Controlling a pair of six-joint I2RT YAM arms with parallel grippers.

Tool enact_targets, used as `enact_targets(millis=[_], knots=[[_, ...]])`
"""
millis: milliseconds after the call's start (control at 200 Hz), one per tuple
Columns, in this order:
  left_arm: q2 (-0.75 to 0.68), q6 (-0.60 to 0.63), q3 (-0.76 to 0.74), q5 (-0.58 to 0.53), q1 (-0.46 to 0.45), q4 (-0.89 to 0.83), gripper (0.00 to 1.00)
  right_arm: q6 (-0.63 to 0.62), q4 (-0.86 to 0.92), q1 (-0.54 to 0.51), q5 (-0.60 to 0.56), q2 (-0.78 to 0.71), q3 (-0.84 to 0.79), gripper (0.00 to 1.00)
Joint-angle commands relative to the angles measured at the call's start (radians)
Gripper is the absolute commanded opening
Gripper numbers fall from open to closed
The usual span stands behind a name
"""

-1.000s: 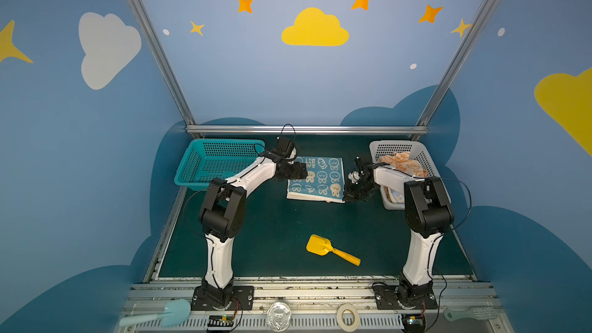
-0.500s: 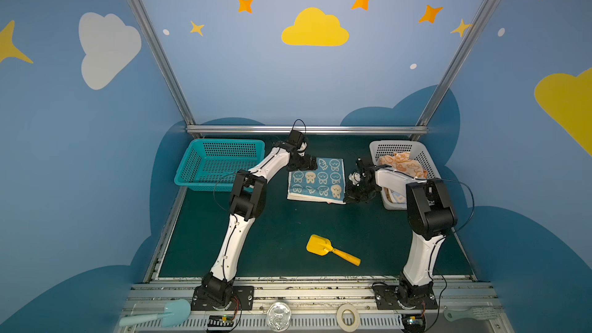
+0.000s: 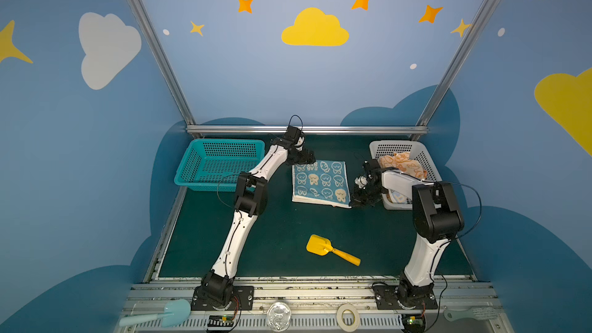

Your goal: Fold and stack the towels

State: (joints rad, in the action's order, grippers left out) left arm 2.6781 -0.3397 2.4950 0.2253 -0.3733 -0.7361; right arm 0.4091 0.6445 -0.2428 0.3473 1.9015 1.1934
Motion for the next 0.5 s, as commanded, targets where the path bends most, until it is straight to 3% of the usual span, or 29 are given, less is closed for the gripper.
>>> enact_targets(millis=[0,135,310,426,496], knots=[[0.047,0.009,0.006,0.002,0.002,-0.035,1.00,-0.015,0.087,0.018,-0.058,-0.016,-0.039,0.00],[0.042,0.001,0.026,0.038,-0.001,-0.055,1.00,-0.015,0.084,0.034,-0.040,-0.015,-0.028,0.00],[-0.050,0.007,-0.054,0.040,-0.026,-0.031,1.00,-0.011,0.101,0.021,-0.022,0.015,0.031,0.00],[-0.104,0.010,-0.092,0.039,-0.034,-0.033,1.00,-0.010,0.128,0.008,-0.030,-0.019,0.067,0.28],[-0.145,0.007,-0.123,0.043,-0.036,-0.023,1.00,-0.009,0.155,0.001,-0.048,-0.056,0.089,0.39]])
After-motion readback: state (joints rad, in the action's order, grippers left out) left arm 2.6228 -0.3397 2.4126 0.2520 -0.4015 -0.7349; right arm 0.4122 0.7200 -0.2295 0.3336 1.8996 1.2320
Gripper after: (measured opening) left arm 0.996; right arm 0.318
